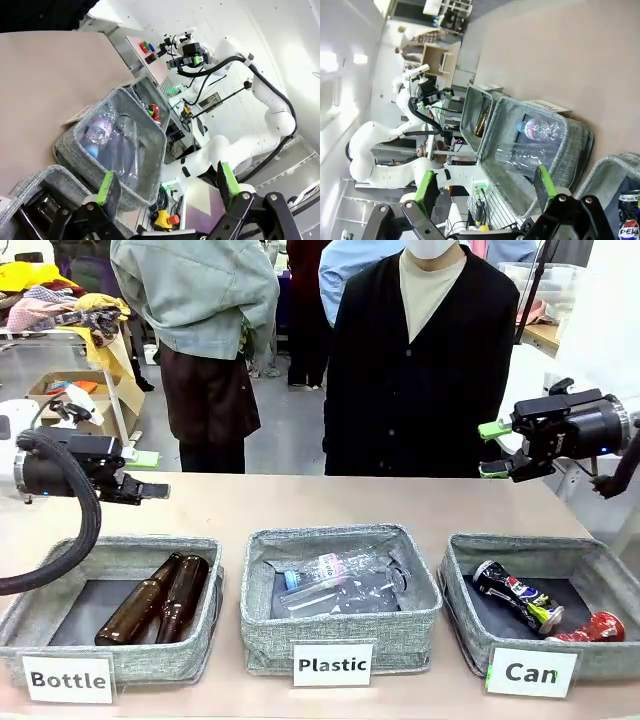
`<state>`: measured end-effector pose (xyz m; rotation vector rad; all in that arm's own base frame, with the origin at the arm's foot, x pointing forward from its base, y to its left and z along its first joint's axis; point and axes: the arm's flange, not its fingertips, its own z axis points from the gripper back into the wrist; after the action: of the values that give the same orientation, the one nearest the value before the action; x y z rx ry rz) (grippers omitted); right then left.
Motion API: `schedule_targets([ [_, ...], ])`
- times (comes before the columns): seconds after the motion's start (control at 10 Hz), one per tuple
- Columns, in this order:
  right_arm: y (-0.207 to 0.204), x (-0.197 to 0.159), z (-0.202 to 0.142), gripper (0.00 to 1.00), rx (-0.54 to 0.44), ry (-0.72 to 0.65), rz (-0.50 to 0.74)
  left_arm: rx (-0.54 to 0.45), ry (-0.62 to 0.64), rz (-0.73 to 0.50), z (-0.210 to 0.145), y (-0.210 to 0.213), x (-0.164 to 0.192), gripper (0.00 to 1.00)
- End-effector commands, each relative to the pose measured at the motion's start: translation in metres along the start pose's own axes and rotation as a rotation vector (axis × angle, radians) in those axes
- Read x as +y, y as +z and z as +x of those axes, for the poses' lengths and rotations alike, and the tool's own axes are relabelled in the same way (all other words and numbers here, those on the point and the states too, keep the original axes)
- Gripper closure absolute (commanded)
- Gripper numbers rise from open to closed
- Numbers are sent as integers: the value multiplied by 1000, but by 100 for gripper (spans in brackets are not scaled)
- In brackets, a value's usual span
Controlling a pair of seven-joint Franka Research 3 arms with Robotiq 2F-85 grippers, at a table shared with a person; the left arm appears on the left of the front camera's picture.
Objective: Sort the can waste into the basket.
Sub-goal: Pick up the can waste from the table and place it in the right Fabric basket.
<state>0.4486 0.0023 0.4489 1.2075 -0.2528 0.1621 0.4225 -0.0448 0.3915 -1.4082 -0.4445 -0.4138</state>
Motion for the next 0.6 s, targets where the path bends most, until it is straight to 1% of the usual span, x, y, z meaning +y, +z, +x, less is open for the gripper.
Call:
schedule_targets([
  [0.0, 0, 4, -1, 0, -1, 2, 6, 8, 4, 11, 3, 5, -3, 0],
  [0.5, 0, 4, -1, 0, -1, 2, 6, 8, 4, 11, 3, 5, -3, 0],
])
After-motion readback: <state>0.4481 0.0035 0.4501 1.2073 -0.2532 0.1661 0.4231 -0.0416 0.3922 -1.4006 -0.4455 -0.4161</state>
